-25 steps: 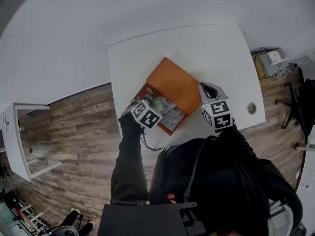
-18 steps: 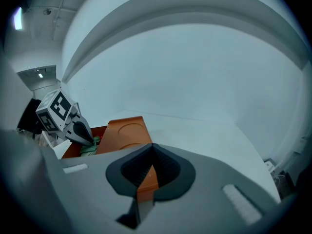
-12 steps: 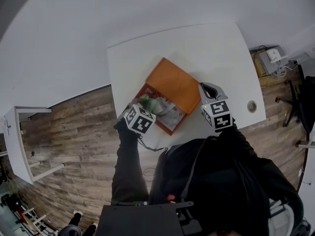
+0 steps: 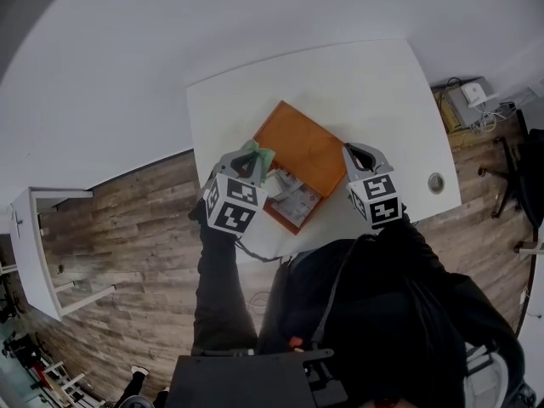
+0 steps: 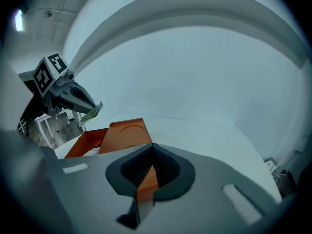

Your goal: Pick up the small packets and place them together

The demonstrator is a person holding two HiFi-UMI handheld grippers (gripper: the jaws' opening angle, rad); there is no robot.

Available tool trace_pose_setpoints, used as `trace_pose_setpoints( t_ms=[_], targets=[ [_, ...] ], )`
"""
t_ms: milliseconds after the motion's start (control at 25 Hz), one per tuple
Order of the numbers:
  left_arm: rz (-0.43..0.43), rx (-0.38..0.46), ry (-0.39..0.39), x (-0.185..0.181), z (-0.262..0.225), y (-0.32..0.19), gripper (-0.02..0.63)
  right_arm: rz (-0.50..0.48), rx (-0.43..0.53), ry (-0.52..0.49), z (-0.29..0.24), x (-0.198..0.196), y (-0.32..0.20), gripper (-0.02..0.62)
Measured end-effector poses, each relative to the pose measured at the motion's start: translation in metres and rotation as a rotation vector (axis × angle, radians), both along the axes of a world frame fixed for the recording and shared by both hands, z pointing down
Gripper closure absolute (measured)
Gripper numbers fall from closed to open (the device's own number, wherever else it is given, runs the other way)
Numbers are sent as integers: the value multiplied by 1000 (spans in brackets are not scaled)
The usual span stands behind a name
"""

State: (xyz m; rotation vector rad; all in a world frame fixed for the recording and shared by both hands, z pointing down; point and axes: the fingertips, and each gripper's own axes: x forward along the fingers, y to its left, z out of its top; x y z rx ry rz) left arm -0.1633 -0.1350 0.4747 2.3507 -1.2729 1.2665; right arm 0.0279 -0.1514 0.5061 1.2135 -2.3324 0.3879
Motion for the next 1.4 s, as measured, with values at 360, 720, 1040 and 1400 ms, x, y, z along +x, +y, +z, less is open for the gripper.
trace_pose_setpoints(
  t_ms=[360,720,1040,1400],
  targets=[
    [61,-25,68,55,20,-60,601,46,9,-2,-4,20,-1,598],
    [63,-75,72,74,51,-89,601,75,-3,7,-2,32,-2,598],
    [18,-96,113,73,61,-95,597,76,-14,14,1,32,-3,598],
    [-24,-115,324,69,40,-72,478,77,-9,11,-2,33,-4,598]
  ],
)
